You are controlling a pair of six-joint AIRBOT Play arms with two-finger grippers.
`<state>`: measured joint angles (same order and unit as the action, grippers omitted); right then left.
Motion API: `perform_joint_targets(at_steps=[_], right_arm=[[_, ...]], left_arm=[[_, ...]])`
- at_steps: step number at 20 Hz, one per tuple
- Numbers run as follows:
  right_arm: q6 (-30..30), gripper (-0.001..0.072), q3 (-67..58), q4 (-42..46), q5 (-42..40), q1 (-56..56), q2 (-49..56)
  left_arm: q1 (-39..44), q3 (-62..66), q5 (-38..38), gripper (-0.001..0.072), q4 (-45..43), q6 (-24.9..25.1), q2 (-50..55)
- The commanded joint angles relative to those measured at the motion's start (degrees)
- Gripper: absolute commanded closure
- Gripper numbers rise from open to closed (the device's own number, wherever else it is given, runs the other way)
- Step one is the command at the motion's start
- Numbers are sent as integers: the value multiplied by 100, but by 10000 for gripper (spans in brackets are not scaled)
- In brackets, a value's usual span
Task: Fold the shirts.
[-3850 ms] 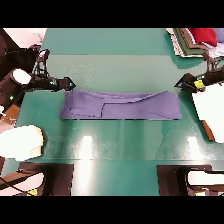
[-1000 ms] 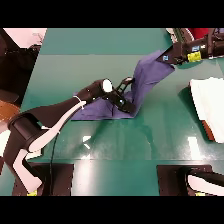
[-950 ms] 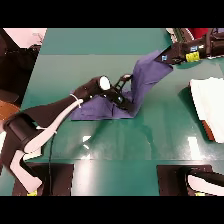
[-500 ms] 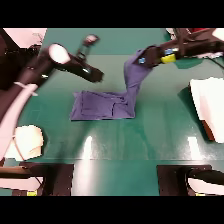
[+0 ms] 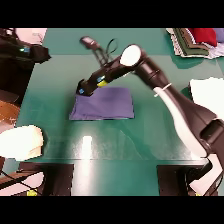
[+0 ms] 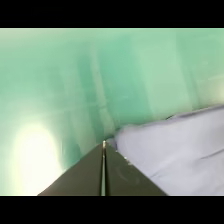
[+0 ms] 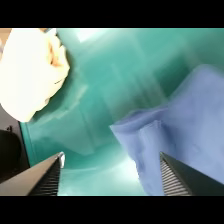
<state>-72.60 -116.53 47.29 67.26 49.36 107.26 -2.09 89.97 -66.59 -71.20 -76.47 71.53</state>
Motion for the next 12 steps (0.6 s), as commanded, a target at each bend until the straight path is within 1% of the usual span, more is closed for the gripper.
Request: perform_joint_targets(at_steps=[1, 4, 6, 8, 11, 12], right_arm=[[22, 163, 271, 127, -2, 85, 26], [20, 164, 1082, 243, 669, -540, -608], [20, 163, 1827, 243, 859, -1091, -1056], [20, 163, 2680, 234, 800, -1687, -1478], [20, 157, 3974, 216, 278, -2592, -1921], [20, 115, 4304, 168, 120, -2859, -1961]], left_arm=[[-306, 2, -400, 677, -52, 48, -111], [-306, -11, -452, 677, -35, 48, -109], [-306, -28, -466, 676, -35, 44, -109], [-289, -28, -481, 677, -13, 46, -105], [-289, -28, -457, 677, 234, 46, -105], [-289, -28, -428, 677, 299, 46, -105]])
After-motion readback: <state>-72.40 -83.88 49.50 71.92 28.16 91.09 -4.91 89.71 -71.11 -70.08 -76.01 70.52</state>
